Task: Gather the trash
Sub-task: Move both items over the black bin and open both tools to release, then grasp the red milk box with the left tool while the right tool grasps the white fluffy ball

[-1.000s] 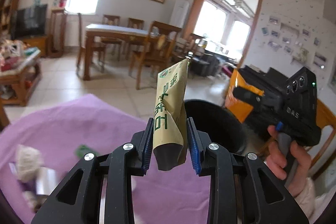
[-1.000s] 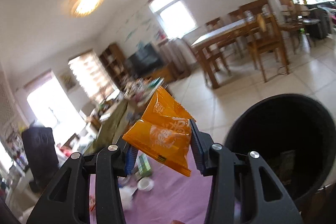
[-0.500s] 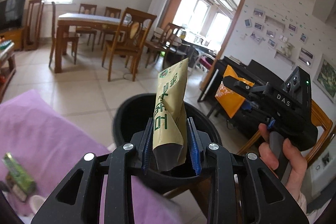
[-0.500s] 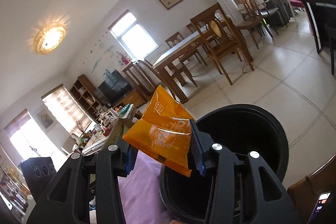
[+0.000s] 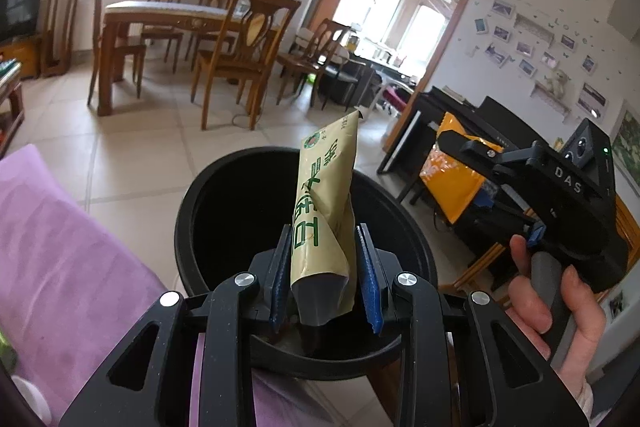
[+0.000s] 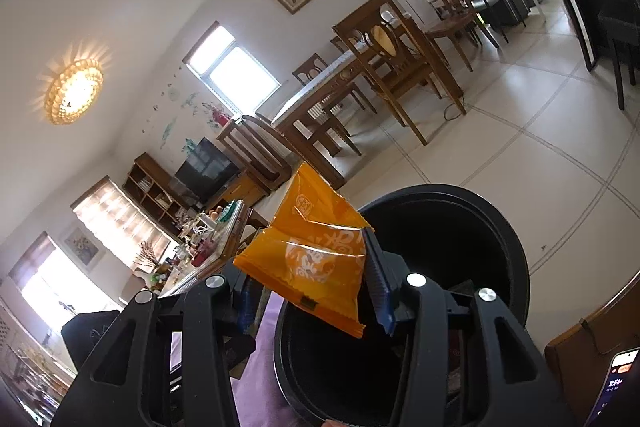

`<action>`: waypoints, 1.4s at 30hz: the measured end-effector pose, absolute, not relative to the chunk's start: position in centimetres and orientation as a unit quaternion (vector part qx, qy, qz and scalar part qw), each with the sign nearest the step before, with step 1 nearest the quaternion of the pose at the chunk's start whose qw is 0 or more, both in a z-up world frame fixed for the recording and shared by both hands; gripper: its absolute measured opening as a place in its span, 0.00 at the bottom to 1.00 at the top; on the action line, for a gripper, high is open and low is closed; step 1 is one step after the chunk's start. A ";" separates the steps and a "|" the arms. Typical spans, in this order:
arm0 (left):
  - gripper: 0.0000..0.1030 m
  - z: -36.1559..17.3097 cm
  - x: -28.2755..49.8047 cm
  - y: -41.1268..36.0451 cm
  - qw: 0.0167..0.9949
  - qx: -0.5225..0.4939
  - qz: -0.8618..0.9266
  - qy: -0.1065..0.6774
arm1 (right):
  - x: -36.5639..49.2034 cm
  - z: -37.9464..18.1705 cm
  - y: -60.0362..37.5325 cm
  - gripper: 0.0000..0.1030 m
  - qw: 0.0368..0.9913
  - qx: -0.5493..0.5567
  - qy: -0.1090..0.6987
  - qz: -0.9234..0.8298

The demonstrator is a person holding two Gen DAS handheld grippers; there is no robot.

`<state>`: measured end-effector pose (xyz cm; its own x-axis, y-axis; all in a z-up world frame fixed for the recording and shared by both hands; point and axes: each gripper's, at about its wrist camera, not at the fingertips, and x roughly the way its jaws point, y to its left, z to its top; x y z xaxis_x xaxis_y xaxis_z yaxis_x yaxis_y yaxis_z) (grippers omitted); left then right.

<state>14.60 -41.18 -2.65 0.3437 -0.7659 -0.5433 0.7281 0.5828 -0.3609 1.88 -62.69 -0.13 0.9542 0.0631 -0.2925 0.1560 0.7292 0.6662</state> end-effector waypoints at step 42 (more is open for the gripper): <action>0.92 -3.5 3.6 -3.0 0.900 0.043 -0.099 0.422 | 7.1 -4.4 -28.0 0.85 0.882 0.029 0.395 0.255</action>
<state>3.63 -3.00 -3.53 0.6241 -0.1426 -0.7682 0.2152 0.9765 -0.0064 7.08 -27.98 -4.38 0.5586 0.4725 -0.6817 -0.4274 0.8683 0.2517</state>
